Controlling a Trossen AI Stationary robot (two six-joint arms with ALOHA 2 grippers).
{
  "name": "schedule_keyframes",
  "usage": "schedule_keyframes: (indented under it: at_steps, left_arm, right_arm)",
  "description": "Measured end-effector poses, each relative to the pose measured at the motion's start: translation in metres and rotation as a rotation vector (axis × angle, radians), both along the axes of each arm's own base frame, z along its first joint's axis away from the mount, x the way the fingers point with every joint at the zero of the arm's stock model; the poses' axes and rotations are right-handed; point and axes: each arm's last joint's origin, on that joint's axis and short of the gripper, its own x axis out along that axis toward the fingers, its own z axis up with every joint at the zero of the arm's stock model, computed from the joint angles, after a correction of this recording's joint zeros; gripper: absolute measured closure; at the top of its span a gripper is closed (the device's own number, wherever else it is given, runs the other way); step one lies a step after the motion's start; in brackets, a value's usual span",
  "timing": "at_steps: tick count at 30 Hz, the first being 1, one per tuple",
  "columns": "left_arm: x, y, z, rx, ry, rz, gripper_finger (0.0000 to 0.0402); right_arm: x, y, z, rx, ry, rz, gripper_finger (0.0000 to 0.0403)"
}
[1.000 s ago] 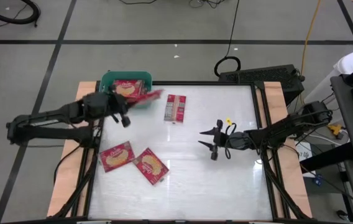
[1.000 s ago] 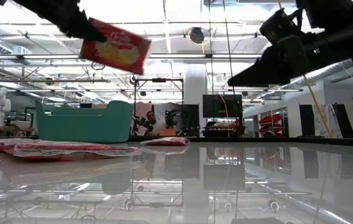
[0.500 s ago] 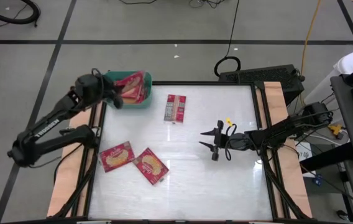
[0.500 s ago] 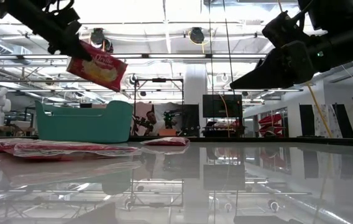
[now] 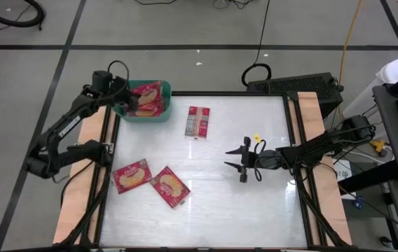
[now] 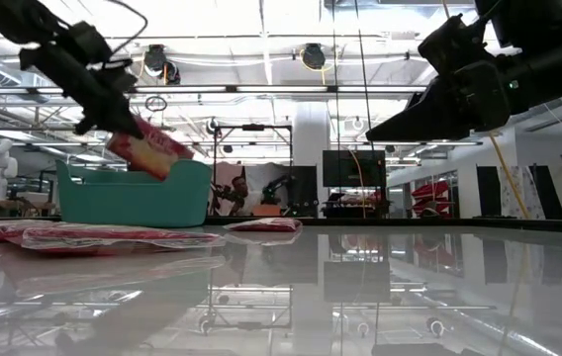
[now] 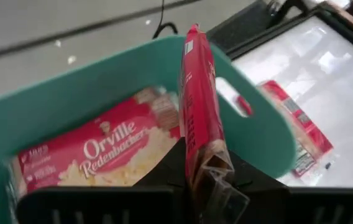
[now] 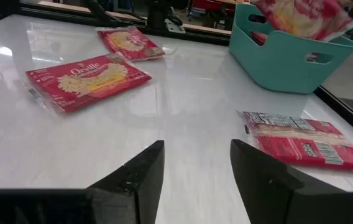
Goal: Sort popcorn bags into baskets
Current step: Stack the red popcorn bag on the red popcorn bags in the green bin
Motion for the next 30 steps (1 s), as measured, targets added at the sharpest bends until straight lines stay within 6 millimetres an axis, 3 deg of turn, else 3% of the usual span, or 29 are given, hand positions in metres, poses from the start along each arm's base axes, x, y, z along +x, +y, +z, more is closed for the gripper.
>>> schedule_keyframes:
  at_steps: [7, 13, 22, 26, 30]
  left_arm:
    - [-0.008, 0.016, -0.011, -0.083, -0.007, 0.13, 0.0361]
    - [-0.004, 0.015, -0.012, -0.07, 0.038, 0.152, 0.031]
    - [0.014, 0.015, -0.021, -0.023, 0.206, 0.217, 0.0262]
    - [0.024, 0.008, -0.01, 0.06, 0.167, 0.213, 0.0262]
    - [0.047, -0.01, 0.003, 0.156, 0.109, 0.074, 0.0265]
  right_arm:
    - [0.0, 0.001, 0.0, 0.011, 0.002, 0.027, 0.0227]
    - [0.0, 0.003, 0.0, 0.052, 0.006, 0.096, 0.0227]
    - [0.0, 0.006, 0.0, 0.077, 0.005, 0.123, 0.0227]
    - [0.0, 0.006, 0.0, 0.074, 0.006, 0.122, 0.0227]
    - [0.0, 0.006, 0.0, 0.067, 0.006, 0.124, 0.0227]
